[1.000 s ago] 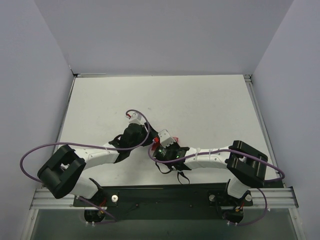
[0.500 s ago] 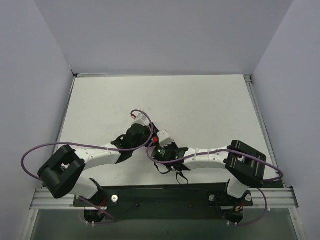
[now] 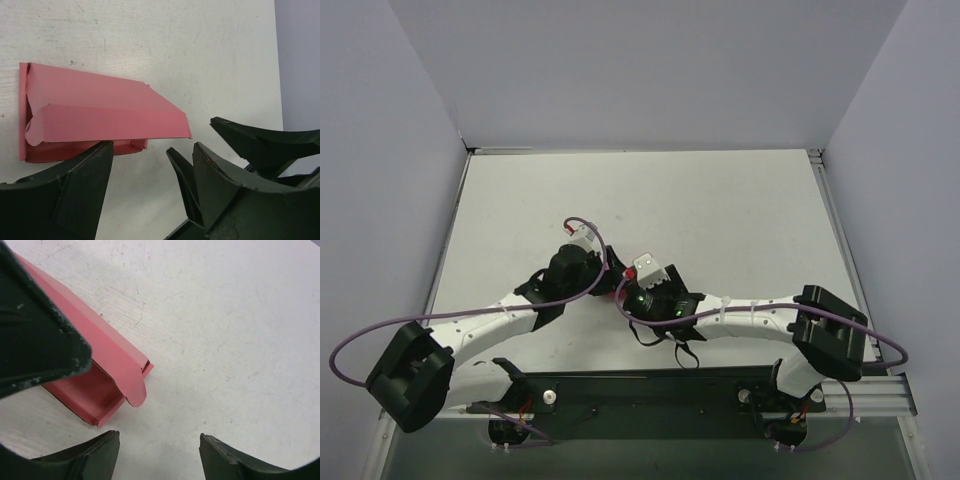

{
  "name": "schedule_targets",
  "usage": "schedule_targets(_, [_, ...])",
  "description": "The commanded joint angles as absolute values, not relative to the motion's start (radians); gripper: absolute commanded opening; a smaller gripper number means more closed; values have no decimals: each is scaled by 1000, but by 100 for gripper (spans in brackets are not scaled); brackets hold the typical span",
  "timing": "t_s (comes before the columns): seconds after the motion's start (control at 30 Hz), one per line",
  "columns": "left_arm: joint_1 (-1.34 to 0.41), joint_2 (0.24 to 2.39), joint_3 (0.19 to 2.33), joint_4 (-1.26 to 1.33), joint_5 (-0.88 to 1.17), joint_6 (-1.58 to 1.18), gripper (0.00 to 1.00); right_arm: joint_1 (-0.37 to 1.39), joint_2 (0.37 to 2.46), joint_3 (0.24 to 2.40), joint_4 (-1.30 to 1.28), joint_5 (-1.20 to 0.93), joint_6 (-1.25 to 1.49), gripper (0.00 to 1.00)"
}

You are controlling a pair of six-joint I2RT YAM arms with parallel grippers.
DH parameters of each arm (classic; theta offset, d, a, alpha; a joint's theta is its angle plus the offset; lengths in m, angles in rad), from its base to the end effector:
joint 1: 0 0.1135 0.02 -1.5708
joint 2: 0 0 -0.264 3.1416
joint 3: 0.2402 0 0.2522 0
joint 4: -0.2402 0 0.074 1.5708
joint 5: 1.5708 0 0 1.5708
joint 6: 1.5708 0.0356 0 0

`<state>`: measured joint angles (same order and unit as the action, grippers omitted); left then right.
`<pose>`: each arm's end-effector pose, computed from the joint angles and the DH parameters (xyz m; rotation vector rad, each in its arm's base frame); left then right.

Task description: Fold the paper box

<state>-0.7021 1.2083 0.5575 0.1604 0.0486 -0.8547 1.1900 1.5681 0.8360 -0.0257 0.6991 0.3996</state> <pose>0.1930 -0.1655 0.2081 -0.1369 2.2152 -0.9729 0.1384 0.2840 0.1888 -0.5046 2.0660 0.1091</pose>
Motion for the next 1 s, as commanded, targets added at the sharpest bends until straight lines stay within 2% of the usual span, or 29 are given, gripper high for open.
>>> schedule_targets(0.0, [-675,1154,552,84,95,-776,75,1183,1470,865,-97,701,403,66])
schedule_targets(0.37, [-658,954,577,-141,163,-614,84,1192,1287,801,-83,503,339,68])
schedule_targets(0.53, [-634,882,684,-277,172,-549,87,1148,1212,805,-81,427,416,67])
schedule_targets(0.73, [-548,982,822,-328,181,-494,87,987,1169,798,-8,220,604,65])
schedule_targets(0.97, [-486,1150,841,-224,166,-456,86,875,1198,746,127,124,797,63])
